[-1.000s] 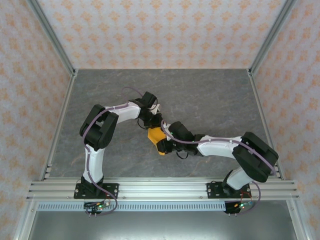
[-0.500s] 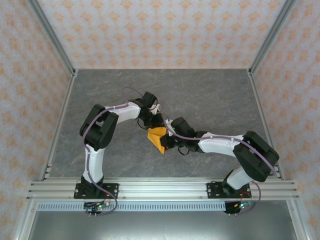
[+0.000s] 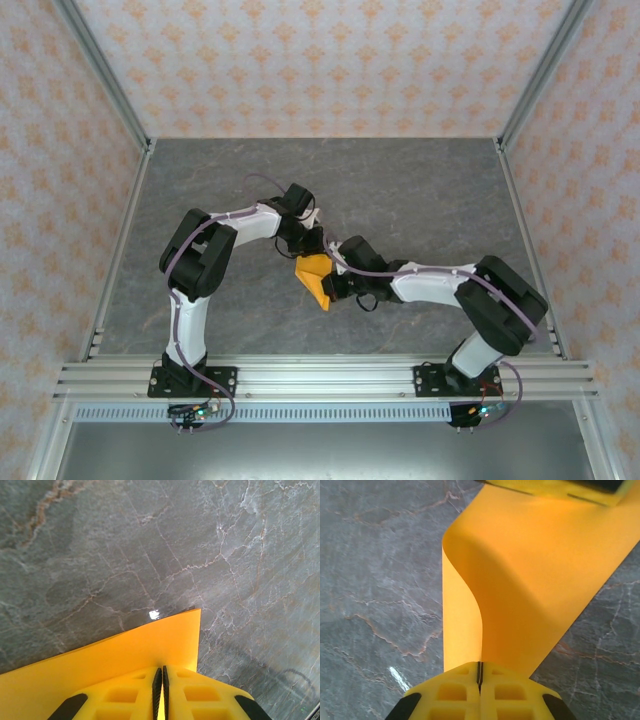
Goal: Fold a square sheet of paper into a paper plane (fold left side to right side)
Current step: Third fold the triangle at the center of the table.
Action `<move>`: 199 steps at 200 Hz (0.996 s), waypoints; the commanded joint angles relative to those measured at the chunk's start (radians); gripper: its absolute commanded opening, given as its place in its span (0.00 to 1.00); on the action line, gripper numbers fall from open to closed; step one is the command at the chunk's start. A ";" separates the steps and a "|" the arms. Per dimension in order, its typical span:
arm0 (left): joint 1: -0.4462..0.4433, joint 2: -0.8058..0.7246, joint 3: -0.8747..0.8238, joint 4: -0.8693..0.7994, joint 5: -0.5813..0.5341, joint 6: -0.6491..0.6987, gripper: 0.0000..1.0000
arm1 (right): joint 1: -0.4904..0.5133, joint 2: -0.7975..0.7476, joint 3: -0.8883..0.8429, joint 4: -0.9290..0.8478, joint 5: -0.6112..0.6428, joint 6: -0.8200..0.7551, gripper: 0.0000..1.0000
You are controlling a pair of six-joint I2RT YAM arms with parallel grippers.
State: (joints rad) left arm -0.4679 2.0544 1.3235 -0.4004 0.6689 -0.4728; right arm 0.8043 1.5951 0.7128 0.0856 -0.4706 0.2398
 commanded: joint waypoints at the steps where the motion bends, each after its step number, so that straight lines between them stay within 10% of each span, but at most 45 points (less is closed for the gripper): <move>1: -0.022 0.049 -0.023 -0.046 -0.034 -0.001 0.15 | -0.006 0.023 0.045 -0.028 0.027 0.001 0.04; 199: -0.027 0.051 -0.019 -0.049 -0.035 0.002 0.15 | -0.007 0.086 0.086 -0.080 0.104 0.008 0.06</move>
State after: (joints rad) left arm -0.4698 2.0544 1.3235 -0.4000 0.6689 -0.4728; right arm 0.8017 1.6653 0.7692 0.0219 -0.3874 0.2470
